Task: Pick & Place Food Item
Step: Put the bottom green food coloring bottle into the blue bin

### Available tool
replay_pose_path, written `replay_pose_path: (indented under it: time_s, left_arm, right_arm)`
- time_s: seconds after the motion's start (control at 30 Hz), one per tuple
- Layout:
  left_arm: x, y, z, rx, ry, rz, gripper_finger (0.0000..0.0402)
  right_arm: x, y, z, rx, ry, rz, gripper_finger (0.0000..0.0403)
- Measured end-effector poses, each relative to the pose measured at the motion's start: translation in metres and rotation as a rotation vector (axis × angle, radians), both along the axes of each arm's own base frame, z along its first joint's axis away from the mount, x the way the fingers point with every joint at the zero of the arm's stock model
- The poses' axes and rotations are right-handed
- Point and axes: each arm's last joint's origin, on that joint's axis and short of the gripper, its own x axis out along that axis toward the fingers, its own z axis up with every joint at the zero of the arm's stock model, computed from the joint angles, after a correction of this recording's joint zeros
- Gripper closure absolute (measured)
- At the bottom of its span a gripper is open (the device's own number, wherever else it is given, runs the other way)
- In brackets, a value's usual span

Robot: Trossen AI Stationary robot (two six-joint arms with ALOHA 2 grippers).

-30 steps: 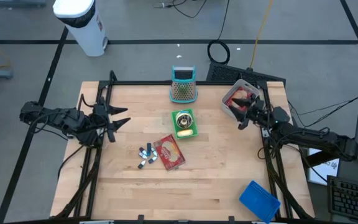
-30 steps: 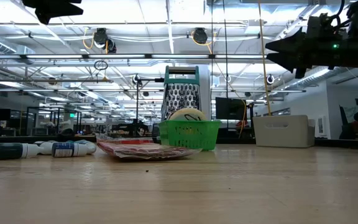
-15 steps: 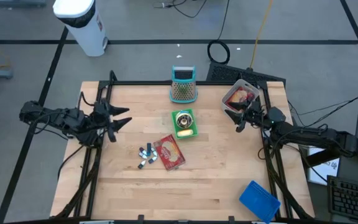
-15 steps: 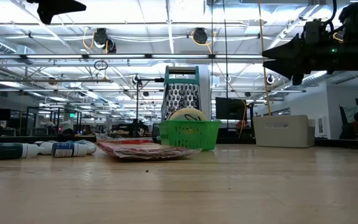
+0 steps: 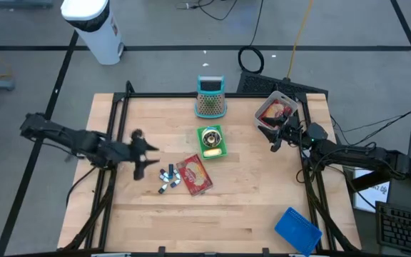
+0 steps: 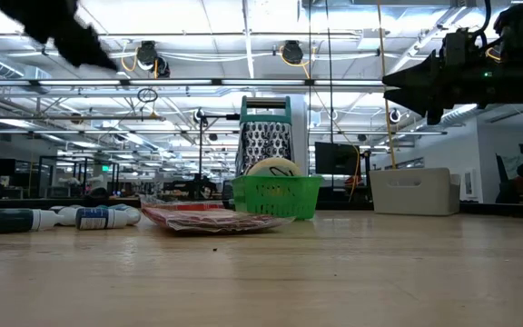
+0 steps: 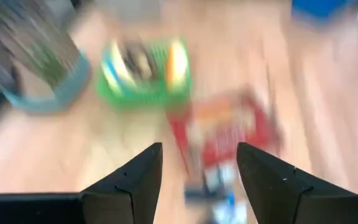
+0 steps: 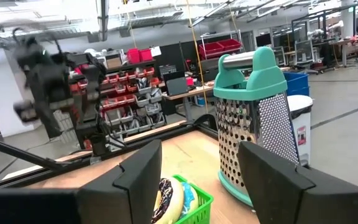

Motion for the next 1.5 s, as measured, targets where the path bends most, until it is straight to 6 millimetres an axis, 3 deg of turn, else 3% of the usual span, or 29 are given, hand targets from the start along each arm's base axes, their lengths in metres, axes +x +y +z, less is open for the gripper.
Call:
replay_pose_path:
  time_s: [0.17,0.37,0.57,0.83,1.23,1.5]
  left_arm:
    - [0.016,-0.008,-0.033,-0.055,0.297,-0.014,0.0192]
    - [0.035,-0.018,-0.064,-0.214,0.494,0.071,0.0192]
    - [0.055,-0.036,-0.089,-0.529,0.631,0.142,0.0192]
    - [0.067,-0.056,-0.12,-0.605,0.714,0.249,0.0192]
    - [0.07,-0.054,-0.126,-0.56,0.667,0.369,0.0197]
    - [0.069,-0.053,-0.127,-0.505,0.656,0.363,0.0289]
  right_arm:
    - [0.0,0.0,0.0,0.0,0.0,0.0,0.0202]
    - [0.0,0.0,0.0,0.0,0.0,0.0,0.0202]
    - [0.0,0.0,0.0,-0.005,0.002,-0.002,0.0202]
    - [0.0,0.0,0.0,-0.018,0.008,-0.005,0.0202]
    - [0.0,0.0,0.0,-0.016,0.008,-0.005,0.0202]
    - [0.0,0.0,0.0,-0.017,0.008,-0.005,0.0202]
